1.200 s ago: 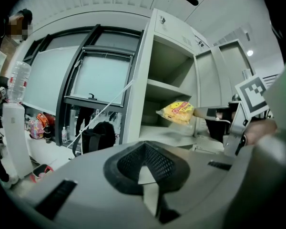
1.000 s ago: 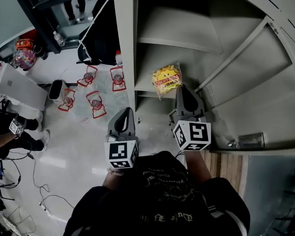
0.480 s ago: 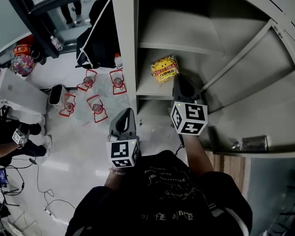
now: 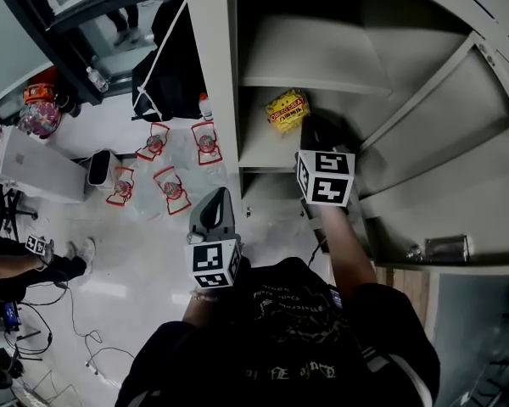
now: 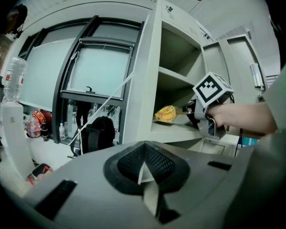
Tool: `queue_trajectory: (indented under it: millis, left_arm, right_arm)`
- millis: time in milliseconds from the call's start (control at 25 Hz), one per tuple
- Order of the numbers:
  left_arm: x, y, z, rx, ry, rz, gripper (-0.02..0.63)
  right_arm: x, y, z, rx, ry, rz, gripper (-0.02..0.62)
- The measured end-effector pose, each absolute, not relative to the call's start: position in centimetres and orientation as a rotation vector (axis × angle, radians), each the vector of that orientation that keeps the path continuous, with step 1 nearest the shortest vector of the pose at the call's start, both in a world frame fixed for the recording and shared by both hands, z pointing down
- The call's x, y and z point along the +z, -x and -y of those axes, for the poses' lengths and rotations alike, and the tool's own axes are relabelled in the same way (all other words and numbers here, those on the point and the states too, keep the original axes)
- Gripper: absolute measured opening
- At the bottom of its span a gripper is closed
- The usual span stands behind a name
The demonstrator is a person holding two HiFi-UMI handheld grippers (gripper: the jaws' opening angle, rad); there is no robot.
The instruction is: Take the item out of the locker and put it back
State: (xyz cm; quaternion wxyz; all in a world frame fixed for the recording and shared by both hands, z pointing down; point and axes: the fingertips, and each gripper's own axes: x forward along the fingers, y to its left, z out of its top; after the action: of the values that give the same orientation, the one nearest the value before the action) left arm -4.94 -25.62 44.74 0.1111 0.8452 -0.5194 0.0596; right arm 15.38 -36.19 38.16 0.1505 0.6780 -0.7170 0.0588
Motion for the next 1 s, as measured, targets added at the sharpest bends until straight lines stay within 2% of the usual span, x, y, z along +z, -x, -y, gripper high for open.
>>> queue_trajectory:
  millis: [840,1000]
  left_arm:
    - [46.6,4.7,25.4,0.206,-2.436,1.524,0.006]
    - [46.9,4.6,24.8,0.206,-2.422,1.522,0.006]
  right_arm:
    - [41.1,-15.7,37.0,0.231,-1.809,1.946,0.008]
    - [41.2,-15.4,37.0,0.237,-1.787,1.952,0.03]
